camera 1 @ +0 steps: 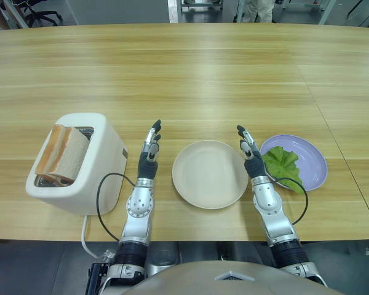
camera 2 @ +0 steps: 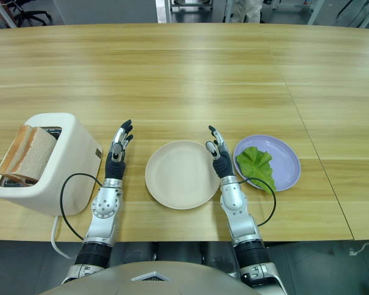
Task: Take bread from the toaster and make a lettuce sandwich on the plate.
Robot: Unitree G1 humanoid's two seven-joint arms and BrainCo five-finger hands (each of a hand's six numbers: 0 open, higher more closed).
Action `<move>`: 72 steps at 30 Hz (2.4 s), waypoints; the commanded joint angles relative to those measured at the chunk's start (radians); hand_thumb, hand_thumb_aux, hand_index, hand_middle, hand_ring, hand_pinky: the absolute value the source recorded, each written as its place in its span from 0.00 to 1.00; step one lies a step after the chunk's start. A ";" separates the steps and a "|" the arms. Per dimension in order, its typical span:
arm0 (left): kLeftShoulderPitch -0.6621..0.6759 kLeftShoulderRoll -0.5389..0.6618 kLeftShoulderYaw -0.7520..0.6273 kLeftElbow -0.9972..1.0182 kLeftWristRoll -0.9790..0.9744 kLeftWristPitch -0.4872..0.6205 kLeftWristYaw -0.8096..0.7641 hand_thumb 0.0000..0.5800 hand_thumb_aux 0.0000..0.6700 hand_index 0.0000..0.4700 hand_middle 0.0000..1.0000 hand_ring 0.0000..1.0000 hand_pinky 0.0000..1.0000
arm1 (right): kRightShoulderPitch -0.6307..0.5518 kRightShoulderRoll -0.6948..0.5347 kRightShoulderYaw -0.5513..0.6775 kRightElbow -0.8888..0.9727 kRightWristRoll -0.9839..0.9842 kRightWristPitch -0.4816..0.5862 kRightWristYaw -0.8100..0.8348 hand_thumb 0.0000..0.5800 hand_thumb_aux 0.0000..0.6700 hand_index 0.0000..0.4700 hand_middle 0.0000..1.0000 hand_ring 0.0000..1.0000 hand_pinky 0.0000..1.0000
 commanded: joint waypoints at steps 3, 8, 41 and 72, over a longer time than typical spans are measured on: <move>0.005 0.000 -0.006 0.013 -0.007 0.010 -0.003 0.00 0.00 0.00 0.00 0.00 0.00 | 0.000 0.003 -0.005 0.008 0.003 0.012 -0.002 0.00 0.00 0.00 0.00 0.00 0.00; 0.005 0.000 -0.007 0.013 -0.007 0.010 -0.003 0.00 0.00 0.00 0.00 0.00 0.00 | 0.000 0.004 -0.006 0.008 0.003 0.012 -0.002 0.00 0.00 0.00 0.00 0.00 0.00; 0.209 0.729 0.728 -0.744 0.313 0.340 -0.227 0.00 0.00 0.00 0.00 0.00 0.00 | -0.019 0.007 -0.017 0.029 0.000 -0.005 -0.023 0.00 0.00 0.00 0.00 0.00 0.00; 0.366 1.199 0.468 -0.151 0.879 0.206 0.068 0.00 0.00 0.00 0.00 0.00 0.00 | -0.034 0.016 -0.025 0.018 0.032 0.007 -0.008 0.00 0.00 0.00 0.00 0.00 0.00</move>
